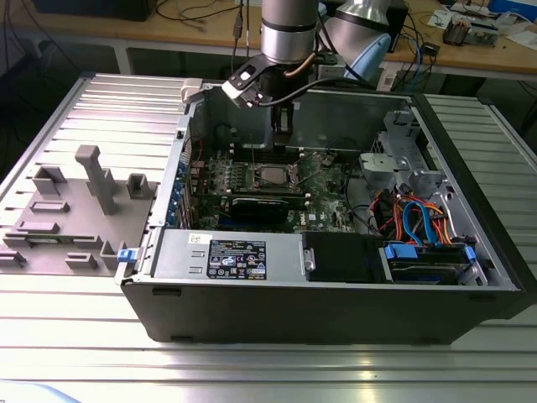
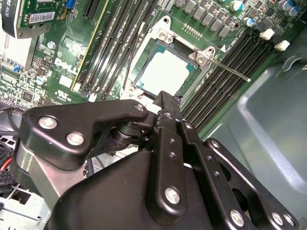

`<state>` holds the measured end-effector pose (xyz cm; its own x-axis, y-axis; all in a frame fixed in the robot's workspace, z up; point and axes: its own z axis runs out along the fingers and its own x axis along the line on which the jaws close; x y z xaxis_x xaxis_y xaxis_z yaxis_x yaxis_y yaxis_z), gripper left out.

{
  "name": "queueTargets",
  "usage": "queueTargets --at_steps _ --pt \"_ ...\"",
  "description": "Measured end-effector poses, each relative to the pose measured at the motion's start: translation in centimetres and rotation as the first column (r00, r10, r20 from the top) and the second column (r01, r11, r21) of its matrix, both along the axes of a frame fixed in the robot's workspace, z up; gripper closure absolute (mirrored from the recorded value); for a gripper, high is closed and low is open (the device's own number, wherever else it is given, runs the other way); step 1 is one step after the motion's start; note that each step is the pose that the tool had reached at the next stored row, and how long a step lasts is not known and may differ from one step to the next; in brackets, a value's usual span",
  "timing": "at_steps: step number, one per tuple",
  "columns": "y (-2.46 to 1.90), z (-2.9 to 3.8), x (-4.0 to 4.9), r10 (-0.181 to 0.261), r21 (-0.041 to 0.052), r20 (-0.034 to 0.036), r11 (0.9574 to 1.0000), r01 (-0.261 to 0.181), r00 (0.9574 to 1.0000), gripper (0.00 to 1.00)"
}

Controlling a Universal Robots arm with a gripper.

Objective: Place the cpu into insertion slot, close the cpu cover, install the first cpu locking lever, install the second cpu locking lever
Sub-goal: 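Close the cpu cover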

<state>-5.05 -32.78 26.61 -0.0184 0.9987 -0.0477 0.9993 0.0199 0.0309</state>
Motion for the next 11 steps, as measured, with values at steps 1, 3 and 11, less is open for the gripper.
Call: queueTargets --at_steps 1,3,11 --pt "0.00 0.00 0.00 0.000 0.0000 0.0000 1.0000 0.000 1.0000 0.89" --pt "0.00 0.00 0.01 0.000 0.0001 0.0000 1.0000 0.000 1.0000 0.89" --pt "0.00 0.52 0.01 0.000 0.0002 0.0001 1.0000 0.000 1.0000 0.89"
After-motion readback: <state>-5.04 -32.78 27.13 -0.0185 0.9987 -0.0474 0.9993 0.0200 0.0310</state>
